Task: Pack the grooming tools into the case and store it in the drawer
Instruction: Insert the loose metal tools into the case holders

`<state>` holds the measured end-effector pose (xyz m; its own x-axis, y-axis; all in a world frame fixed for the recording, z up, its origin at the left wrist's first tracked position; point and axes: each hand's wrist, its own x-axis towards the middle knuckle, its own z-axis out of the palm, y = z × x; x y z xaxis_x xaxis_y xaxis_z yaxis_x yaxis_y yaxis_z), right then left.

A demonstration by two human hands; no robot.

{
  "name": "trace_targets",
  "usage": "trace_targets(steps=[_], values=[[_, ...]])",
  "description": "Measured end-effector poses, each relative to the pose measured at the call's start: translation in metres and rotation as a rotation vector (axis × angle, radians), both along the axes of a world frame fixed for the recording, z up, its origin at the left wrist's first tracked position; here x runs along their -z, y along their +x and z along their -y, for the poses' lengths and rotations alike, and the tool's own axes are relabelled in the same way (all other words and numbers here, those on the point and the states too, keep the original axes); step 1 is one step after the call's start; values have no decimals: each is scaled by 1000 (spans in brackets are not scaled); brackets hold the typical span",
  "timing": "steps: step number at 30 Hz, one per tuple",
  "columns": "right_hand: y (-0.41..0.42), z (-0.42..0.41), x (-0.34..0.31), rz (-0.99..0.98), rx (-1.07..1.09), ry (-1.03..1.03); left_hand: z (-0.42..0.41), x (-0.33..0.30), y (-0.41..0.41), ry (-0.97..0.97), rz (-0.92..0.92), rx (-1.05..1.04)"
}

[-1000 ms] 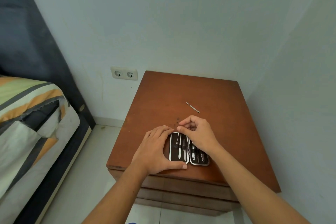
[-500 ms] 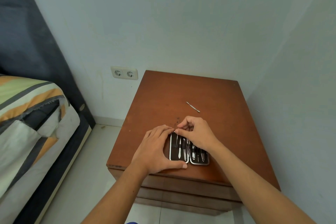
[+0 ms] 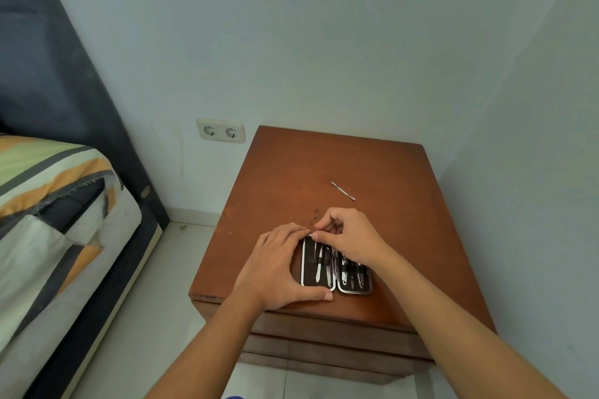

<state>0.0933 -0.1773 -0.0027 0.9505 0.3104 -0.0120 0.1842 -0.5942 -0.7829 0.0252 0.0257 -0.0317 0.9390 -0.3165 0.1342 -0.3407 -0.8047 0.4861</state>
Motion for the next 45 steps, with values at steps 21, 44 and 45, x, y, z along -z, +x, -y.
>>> trace_targets(steps=[21,44,45], values=[[-34,10,-11,74,-247,-385,0,1,-2,-10,-2,-4],[92,44,-12,104,111,-293,0,-4,-3,-8,-9,-12],[97,45,-14,71,39,-340,0,-4,-2,-7,-8,-12]])
